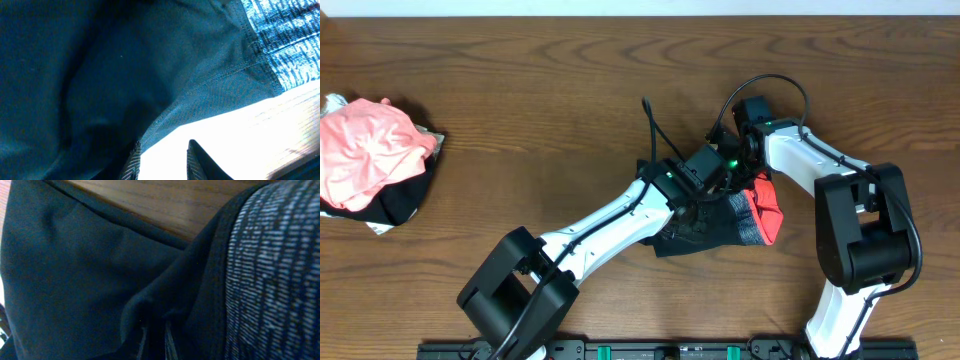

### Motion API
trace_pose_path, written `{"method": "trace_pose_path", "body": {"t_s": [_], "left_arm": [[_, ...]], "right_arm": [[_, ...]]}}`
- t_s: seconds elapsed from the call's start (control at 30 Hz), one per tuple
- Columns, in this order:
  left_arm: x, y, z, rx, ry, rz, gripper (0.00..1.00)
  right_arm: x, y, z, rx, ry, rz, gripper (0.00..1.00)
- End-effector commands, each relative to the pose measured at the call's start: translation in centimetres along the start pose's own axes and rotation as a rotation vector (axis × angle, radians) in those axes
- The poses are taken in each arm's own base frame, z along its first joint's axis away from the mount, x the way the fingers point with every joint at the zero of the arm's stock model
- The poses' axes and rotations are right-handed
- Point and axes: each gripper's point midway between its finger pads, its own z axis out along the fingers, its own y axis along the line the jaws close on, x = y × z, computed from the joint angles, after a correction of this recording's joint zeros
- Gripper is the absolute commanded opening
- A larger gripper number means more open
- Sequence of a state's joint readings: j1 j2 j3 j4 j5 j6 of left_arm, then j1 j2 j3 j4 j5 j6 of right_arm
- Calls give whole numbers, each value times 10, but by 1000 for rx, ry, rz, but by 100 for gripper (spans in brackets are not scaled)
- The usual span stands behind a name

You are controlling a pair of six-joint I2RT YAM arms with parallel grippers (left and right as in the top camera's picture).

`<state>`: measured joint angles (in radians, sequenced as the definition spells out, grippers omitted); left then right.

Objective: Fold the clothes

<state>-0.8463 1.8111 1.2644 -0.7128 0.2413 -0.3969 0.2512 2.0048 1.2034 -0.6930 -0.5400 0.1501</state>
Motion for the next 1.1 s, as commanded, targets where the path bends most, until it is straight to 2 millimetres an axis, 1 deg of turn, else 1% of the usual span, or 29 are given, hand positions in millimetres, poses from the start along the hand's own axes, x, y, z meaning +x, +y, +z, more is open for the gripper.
{"method": "trace_pose_path", "body": {"t_s": [0.0, 0.03, 0.1, 0.17, 0.27, 0.37, 0.47, 0.63, 0.7, 0.73, 0.8, 0.9, 1.07], "left_arm": [[2, 4, 5, -15, 15, -19, 31], [0, 9, 4, -41, 3, -18, 31], [-9, 27, 2, -144, -49, -10, 30], [-22, 48, -6, -257, -120, -15, 31], [-32, 67, -17, -339, -172, -21, 31], [-29, 75, -18, -356, -146, -4, 31], [-16, 80, -18, -378, -92, 2, 32], [14, 83, -20, -410, 24, 2, 35], [24, 79, -19, -384, 64, -15, 35], [27, 73, -17, -351, 82, -19, 35], [29, 63, -14, -291, 97, -27, 35], [26, 52, -10, -227, 91, -34, 35], [20, 48, -9, -211, 65, -60, 36]], "right_arm": [[22, -43, 29, 131, 84, 71, 12], [22, -43, 29, 131, 83, 72, 12], [21, -44, 28, 131, 82, 75, 12], [21, -45, 28, 131, 81, 76, 12], [22, -45, 28, 131, 82, 77, 12], [22, -45, 28, 131, 83, 77, 13], [22, -45, 28, 132, 83, 77, 13], [22, -45, 28, 132, 83, 79, 13], [21, -46, 28, 132, 82, 80, 13], [21, -46, 27, 132, 81, 81, 13], [21, -47, 27, 132, 80, 82, 13], [21, -47, 27, 132, 80, 84, 13], [22, -47, 27, 132, 84, 85, 14]]}}
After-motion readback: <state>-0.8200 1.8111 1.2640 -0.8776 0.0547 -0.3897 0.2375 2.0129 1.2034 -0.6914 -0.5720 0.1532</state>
